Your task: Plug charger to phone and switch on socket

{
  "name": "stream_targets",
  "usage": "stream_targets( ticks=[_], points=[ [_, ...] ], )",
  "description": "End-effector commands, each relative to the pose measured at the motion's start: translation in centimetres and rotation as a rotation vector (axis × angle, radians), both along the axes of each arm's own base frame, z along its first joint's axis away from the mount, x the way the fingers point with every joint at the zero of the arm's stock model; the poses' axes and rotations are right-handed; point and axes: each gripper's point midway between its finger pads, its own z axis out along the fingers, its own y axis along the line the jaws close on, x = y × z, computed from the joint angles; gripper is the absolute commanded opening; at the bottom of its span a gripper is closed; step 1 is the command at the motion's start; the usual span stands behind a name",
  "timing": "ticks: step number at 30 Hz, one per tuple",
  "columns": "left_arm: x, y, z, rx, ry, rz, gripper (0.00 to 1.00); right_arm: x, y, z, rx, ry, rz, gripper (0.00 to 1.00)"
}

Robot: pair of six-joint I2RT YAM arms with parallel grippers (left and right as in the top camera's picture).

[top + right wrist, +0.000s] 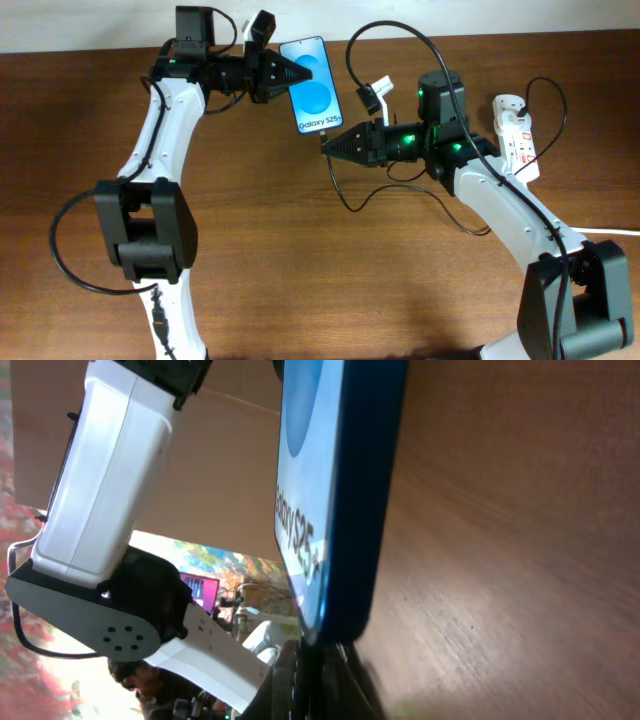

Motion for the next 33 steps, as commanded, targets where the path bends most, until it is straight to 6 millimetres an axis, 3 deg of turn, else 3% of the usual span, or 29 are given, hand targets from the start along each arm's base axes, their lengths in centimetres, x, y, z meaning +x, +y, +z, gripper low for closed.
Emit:
stream_targets(
  ticks=[1,33],
  points=[
    [-1.0,-0.5,1.6,-0.034,-0.022,-0.043,0.00,0.1,0.2,-0.2,-0.004,0.001,-0.003,0.04],
    [-1.0,-0.5,1.6,-0.034,-0.025,-0.043,0.00,1.1,-1.1,0.0,0.004,-0.008,-0.037,0.04]
  ],
)
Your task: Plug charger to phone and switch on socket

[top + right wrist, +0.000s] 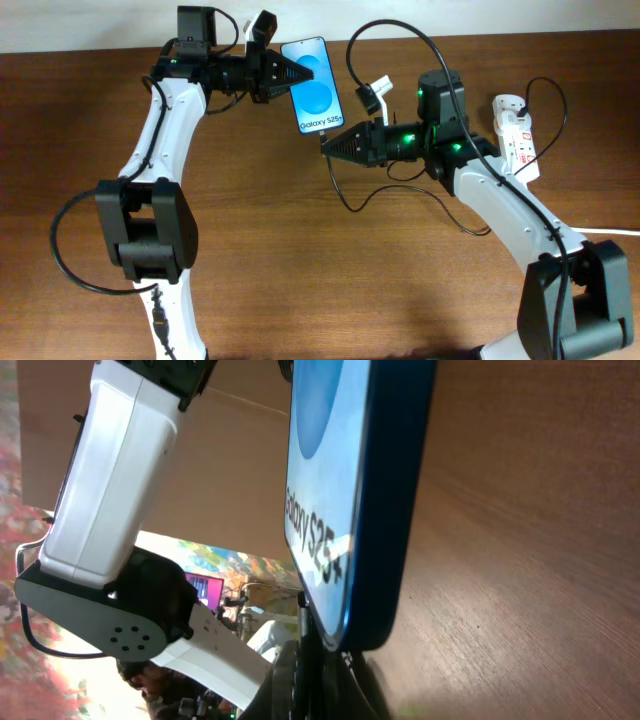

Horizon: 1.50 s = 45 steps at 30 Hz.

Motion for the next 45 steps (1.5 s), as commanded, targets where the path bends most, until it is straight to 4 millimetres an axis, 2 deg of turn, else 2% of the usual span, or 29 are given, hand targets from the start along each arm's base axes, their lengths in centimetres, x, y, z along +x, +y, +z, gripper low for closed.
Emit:
stream_targets(
  ticks=[1,12,45],
  points=[
    [-1.07,-0.44,1.66,-0.038,-0.025,-0.045,0.00,1.06,-1.08,-0.18,-0.004,-0.014,-0.038,0.04],
    [-1.07,-0.44,1.66,-0.038,-0.024,-0.045,0.00,0.47,-0.20,-0.19,-0.004,-0.014,-0.014,0.04],
    [-1.09,-0.46,1.64,-0.036,0.000,-0.045,0.00,0.23,-0.28,-0.27,-0.002,0.005,-0.006,0.04]
  ],
)
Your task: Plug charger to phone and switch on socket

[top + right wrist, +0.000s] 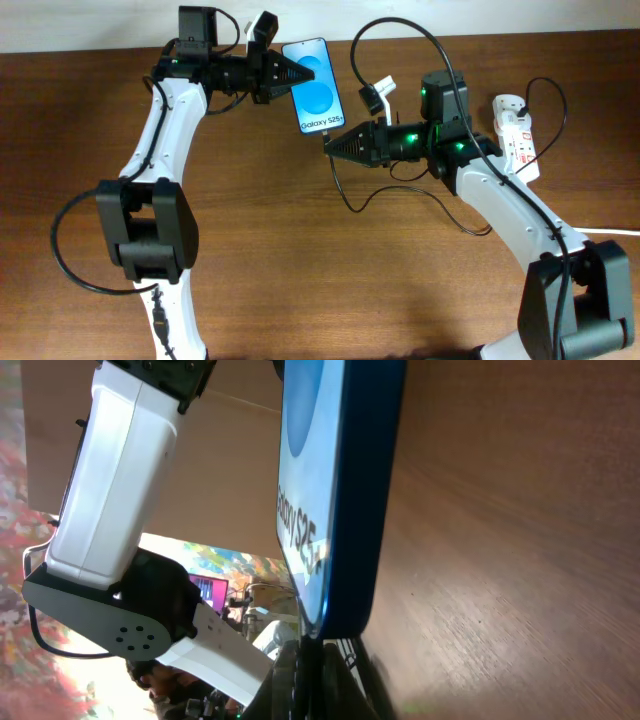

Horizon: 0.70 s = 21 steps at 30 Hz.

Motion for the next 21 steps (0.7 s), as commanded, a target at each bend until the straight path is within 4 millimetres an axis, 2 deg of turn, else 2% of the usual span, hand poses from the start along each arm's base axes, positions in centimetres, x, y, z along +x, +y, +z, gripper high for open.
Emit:
stream_targets(
  ticks=[1,14,21],
  points=[
    [-1.10,-0.32,1.73,-0.042,-0.022,-0.047,0.00,0.33,0.07,-0.19,-0.006,-0.015,-0.009,0.04],
    [-1.47,-1.06,1.73,-0.044,-0.040,-0.064,0.00,0.72,0.13,0.27,0.004,-0.017,-0.022,0.04],
    [-1.25,-0.67,1.75,-0.044,-0.045,-0.055,0.00,0.24,0.11,-0.04,0.003,0.076,-0.017,0.04]
  ],
)
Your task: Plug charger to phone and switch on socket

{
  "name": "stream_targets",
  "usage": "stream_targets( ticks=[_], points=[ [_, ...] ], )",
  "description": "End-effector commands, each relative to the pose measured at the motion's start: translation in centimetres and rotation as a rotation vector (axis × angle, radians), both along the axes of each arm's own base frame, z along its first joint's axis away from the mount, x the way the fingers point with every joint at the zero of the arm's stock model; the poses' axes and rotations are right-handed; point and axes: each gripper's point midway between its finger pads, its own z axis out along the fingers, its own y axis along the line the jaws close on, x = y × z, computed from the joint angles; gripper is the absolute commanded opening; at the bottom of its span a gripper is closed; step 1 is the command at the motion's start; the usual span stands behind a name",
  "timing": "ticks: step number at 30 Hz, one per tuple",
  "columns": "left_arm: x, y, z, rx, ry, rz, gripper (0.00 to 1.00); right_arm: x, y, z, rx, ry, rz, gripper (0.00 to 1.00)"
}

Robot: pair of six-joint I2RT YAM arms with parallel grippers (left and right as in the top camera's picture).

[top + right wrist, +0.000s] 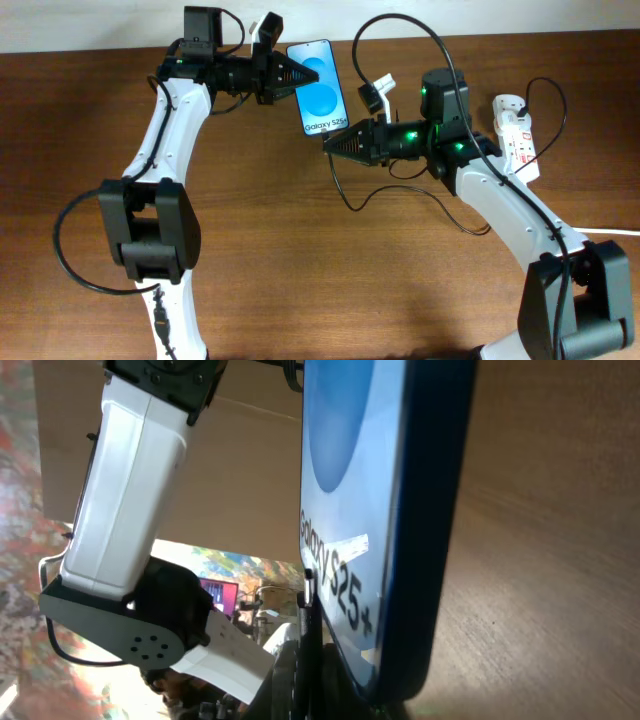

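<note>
The blue phone [322,85] with its lit "Galaxy S25+" screen lies at the back middle of the table, and my left gripper [288,75] is shut on its left edge. My right gripper [328,146] is shut on the charger plug, its tip just below the phone's lower end. The black charger cable [350,205] trails from it across the table. In the right wrist view the phone [430,510] fills the frame edge-on right above my right gripper [312,682]; the plug itself is too dark to make out. The white socket strip [516,130] lies at the far right.
The cable loops high over the right arm [400,30] and runs to the socket strip. My left arm's white link [130,510] stands behind the phone in the right wrist view. Brown wooden table [300,280] all around.
The left gripper and the phone have shifted a little to the right. The phone's lower end now stands closer to the right gripper's tip and looks larger in the right wrist view.
At each earlier moment my left gripper held the phone's left edge and my right gripper held the plug just below its lower end, the gap changing only slightly. Now the phone has moved right, nearer the plug.
</note>
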Motion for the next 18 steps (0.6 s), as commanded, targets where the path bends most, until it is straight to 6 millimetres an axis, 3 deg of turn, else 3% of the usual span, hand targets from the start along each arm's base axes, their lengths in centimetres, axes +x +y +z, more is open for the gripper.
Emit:
stream_targets(
  ticks=[1,14,18],
  points=[
    [-1.0,0.0,1.9,-0.049,-0.029,-0.045,0.00,0.0,-0.1,-0.7,-0.015,0.060,-0.012,0.04],
    [-1.0,0.0,1.9,-0.049,-0.030,-0.045,0.00,-0.6,-0.4,-0.4,0.006,0.103,0.017,0.04],
    [-0.4,1.2,1.9,-0.049,-0.029,-0.019,0.00,-0.2,-0.9,0.0,0.020,0.080,0.013,0.04]
  ],
)
